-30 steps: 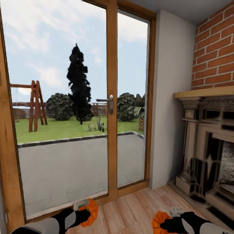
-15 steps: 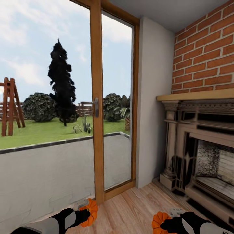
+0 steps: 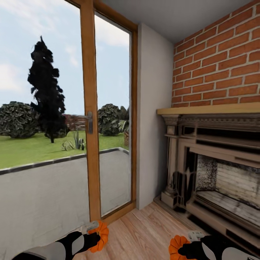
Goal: Place each of the two pumpkins and all three candles from the living room inside a cabinet in the living room (use any cabinet), then make sure every cabinet is closed, and position the cauldron so it is next to a table in the living room.
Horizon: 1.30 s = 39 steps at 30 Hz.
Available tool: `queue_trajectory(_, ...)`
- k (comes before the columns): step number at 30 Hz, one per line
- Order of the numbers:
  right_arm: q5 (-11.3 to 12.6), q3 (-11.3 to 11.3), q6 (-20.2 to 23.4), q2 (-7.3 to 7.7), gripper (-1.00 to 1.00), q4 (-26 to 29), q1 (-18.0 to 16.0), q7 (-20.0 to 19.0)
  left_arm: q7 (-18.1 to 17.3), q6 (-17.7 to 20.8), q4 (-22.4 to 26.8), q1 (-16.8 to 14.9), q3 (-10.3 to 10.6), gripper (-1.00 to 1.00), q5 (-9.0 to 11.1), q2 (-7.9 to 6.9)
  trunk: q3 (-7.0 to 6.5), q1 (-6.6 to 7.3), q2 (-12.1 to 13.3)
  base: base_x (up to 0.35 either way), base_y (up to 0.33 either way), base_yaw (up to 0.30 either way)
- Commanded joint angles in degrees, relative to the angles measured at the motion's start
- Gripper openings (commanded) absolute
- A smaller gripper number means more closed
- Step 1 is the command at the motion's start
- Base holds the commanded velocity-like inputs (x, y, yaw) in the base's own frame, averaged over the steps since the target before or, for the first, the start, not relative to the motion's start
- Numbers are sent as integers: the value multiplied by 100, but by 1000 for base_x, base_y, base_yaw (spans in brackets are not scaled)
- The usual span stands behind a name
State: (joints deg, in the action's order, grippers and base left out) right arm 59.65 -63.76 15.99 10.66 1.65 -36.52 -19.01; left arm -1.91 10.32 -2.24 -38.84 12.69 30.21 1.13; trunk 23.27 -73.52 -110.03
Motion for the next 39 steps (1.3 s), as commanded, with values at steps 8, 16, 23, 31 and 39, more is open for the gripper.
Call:
queue_trajectory(8,65,-23,27,6,-100,11,-4,-1,-19,5,-12,-10,40,-100,60,2,-107,177,318,0,0,-253)
queue_trajectory(16,72,-23,27,6,-100,11,-4,2,-19,5,-13,-10,40,-100,56,2,-180,353,639,0,0,-109)
queue_trajectory(23,73,-23,27,6,-100,11,-4,2,-19,5,-13,-10,40,-100,55,2,-241,506,919,0,0,-74)
queue_trajectory(31,72,-23,27,6,-100,11,-4,2,-19,5,-12,-10,40,-100,55,2,-317,682,1240,0,0,-9)
queue_trajectory(39,73,-23,27,6,-100,11,-4,-6,-19,5,-13,-10,40,-100,56,2,-435,858,1561,0,0,0)
